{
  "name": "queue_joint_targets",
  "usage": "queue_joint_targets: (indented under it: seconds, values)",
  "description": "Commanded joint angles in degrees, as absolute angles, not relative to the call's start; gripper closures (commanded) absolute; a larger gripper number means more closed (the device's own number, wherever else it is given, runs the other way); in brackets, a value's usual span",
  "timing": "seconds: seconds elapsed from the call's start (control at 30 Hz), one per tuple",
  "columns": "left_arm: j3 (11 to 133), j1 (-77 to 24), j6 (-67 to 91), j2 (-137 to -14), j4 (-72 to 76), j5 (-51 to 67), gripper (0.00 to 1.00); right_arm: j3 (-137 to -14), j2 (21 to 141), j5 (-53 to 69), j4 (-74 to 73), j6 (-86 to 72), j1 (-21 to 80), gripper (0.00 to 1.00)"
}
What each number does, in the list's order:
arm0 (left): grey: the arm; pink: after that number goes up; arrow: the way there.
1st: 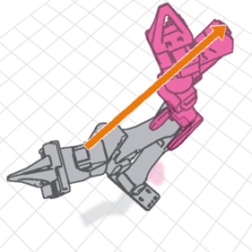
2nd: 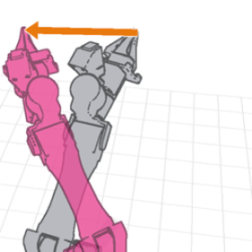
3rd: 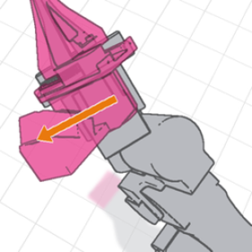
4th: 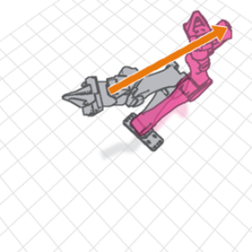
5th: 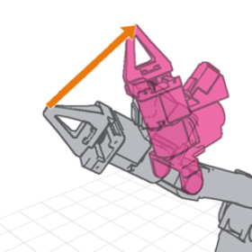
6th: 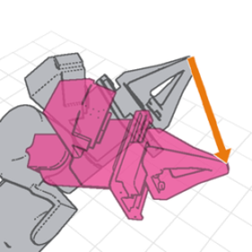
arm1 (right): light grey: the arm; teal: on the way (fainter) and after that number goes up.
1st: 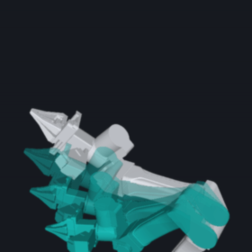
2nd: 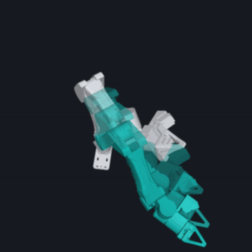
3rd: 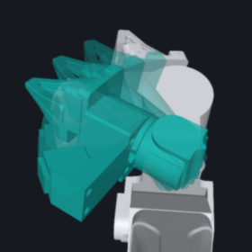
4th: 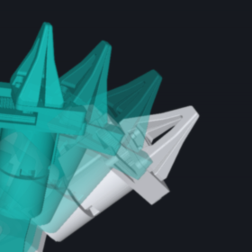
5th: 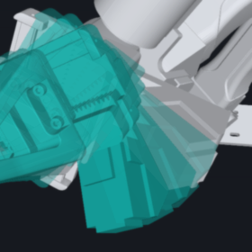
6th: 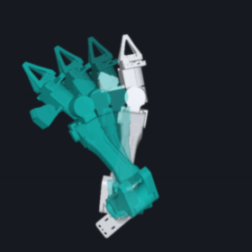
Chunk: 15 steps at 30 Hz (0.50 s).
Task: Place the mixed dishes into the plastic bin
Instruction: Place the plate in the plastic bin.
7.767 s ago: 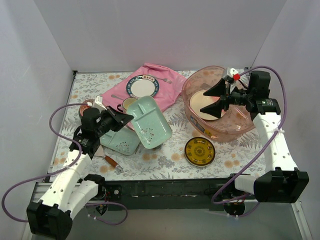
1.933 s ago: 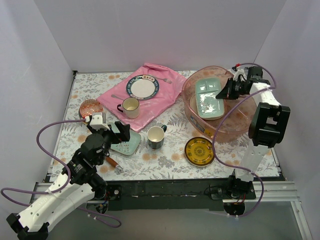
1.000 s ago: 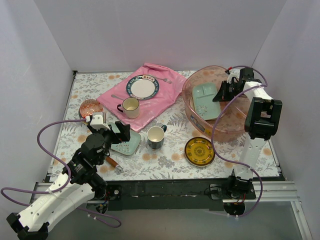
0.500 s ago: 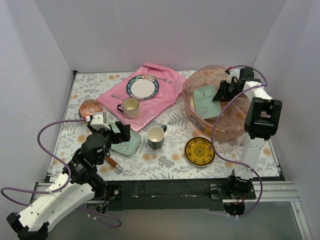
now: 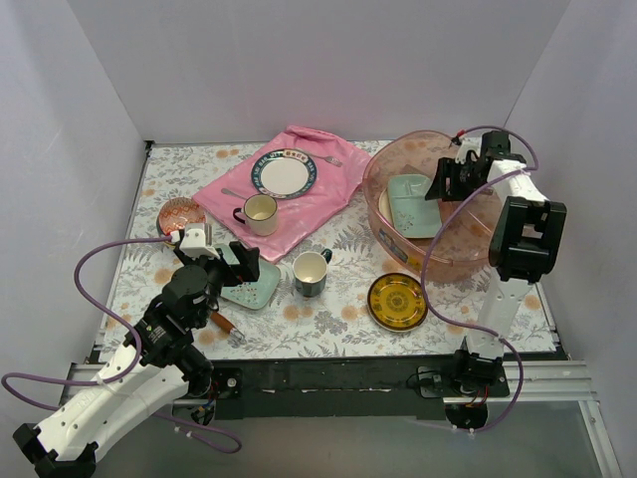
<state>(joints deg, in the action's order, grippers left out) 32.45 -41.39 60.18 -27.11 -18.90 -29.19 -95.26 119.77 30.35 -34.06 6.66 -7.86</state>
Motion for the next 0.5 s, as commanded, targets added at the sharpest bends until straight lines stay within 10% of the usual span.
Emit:
queue_joint_targets:
  seconds: [0.0, 0.47]
  values:
    - [33.2, -41.2, 59.5, -26.7, -19.0, -29.7, 0.02, -97.0, 112.1, 27.9, -35.1, 9.6, -8.2, 0.26]
    - [33.3, -41.2, 59.9, -26.3, -19.1, -29.5, 0.02, -94.9, 101.4, 32.5, -38.8, 17.6, -8.3, 0.25]
